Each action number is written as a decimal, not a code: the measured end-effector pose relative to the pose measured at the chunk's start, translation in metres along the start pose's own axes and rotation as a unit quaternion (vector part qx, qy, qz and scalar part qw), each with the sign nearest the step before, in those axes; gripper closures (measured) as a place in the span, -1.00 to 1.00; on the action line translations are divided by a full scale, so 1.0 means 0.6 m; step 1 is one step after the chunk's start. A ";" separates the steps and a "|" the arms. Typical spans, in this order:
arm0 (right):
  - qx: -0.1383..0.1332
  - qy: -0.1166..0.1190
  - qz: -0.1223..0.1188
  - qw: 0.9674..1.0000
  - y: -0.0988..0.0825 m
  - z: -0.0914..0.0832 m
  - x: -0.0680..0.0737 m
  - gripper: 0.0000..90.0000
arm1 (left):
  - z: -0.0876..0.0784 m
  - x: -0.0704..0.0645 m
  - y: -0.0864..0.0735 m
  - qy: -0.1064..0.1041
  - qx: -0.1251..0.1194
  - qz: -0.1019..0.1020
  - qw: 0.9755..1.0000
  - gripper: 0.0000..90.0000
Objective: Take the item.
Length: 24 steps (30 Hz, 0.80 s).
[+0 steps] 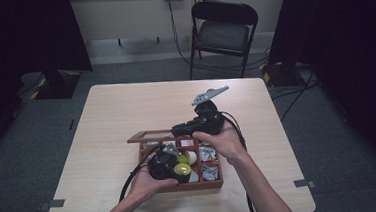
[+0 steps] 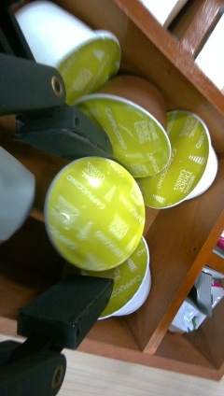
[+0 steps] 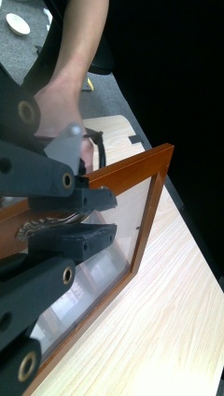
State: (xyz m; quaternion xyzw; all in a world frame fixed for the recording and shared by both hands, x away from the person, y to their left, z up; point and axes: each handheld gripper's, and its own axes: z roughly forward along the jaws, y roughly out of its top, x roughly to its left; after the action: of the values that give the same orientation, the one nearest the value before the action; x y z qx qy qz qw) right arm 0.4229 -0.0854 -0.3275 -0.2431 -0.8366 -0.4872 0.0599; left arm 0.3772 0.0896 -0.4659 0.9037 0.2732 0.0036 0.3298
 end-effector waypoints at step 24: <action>-0.001 -0.002 0.000 1.000 -0.001 0.001 0.000 0.82 | -0.001 -0.004 0.000 0.006 0.006 0.017 1.000 -0.15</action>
State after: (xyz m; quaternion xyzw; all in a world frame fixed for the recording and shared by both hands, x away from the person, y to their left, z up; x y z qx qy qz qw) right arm 0.4226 -0.0853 -0.3281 -0.2442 -0.8363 -0.4875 0.0581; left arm 0.3749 0.0888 -0.4652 0.9100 0.2599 0.0134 0.3227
